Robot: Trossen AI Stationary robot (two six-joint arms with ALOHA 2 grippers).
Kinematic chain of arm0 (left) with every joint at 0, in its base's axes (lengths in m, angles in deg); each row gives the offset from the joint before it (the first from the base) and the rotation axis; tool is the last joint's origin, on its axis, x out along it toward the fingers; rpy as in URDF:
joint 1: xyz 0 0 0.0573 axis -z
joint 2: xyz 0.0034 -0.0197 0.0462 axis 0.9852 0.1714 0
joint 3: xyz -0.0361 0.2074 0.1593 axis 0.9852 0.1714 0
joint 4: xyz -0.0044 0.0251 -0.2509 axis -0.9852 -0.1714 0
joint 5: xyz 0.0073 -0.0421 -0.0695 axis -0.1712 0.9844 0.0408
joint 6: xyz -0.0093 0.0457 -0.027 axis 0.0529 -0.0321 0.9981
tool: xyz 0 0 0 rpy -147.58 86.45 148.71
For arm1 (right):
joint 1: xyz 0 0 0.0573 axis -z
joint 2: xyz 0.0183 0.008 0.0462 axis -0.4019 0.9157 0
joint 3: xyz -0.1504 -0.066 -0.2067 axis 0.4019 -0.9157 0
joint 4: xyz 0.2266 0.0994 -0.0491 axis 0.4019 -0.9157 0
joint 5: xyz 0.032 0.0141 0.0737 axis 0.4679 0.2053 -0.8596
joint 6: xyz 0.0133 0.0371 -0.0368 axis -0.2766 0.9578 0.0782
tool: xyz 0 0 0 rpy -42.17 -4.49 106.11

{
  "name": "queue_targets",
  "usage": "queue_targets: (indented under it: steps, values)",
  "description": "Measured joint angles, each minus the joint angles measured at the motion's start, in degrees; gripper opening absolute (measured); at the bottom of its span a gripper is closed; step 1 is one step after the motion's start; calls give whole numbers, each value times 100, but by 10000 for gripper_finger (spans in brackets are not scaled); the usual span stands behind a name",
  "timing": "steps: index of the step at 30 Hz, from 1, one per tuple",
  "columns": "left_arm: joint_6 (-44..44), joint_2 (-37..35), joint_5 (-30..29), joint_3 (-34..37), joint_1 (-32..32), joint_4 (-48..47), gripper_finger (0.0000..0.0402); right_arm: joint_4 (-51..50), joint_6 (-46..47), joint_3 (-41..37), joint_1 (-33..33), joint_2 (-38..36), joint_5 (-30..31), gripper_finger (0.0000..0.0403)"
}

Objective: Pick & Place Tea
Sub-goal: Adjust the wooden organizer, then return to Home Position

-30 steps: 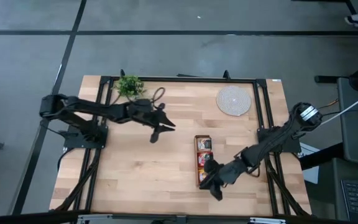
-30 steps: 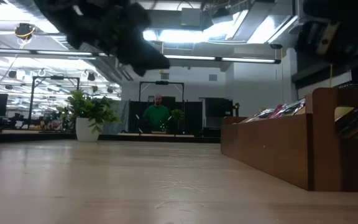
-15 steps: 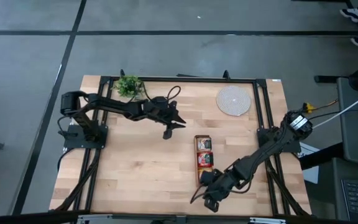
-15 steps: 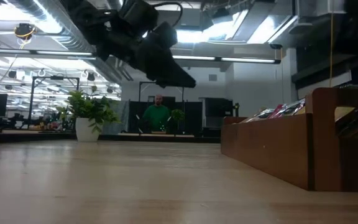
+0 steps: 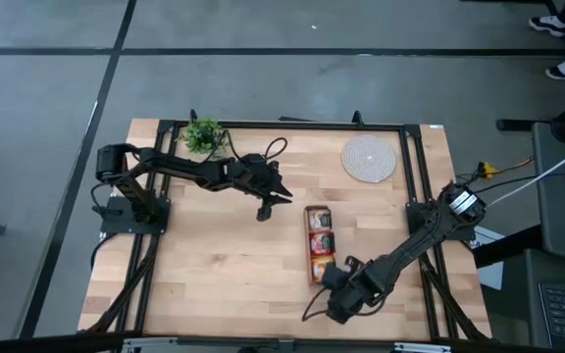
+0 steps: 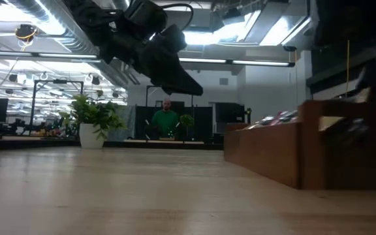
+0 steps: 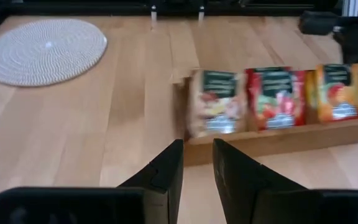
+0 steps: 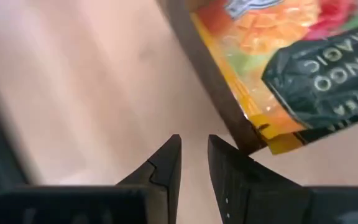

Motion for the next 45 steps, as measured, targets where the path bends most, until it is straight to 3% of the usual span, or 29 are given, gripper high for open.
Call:
queue_targets:
  steps: [6, 12, 17, 24, 32, 37, 40, 45]
  values:
    - [12, -63, 23, 1, 6, -63, 86, -1406, 881, -1, 27, 18, 1392, 83]
    - [22, -83, 25, 2, 8, -76, 82, -3887, 3219, 2, 183, 18, 3307, 83]
    - [31, -83, 25, 2, 8, -96, 86, -5568, 4564, -7, 437, 7, 3637, 83]
    - [69, -254, 24, 6, 8, -377, 82, -5310, 4120, -58, 441, -227, 3536, 83]
    - [-200, -1030, -142, 9, 258, -922, 86, -4227, 2366, 196, 0, -814, 3650, 49]
    - [-242, -1646, -1211, 4, 630, -1534, 82, -2790, 659, -57, -4, -1444, 3783, 8]
    - [-211, -1944, -1870, 6, 849, -1915, 84, -1662, -428, -428, -4, -1845, 4008, 9]
    - [54, -2335, -2607, 6, 1071, -2482, 85, 1188, -2468, -1790, 1, -2782, 3419, 5]
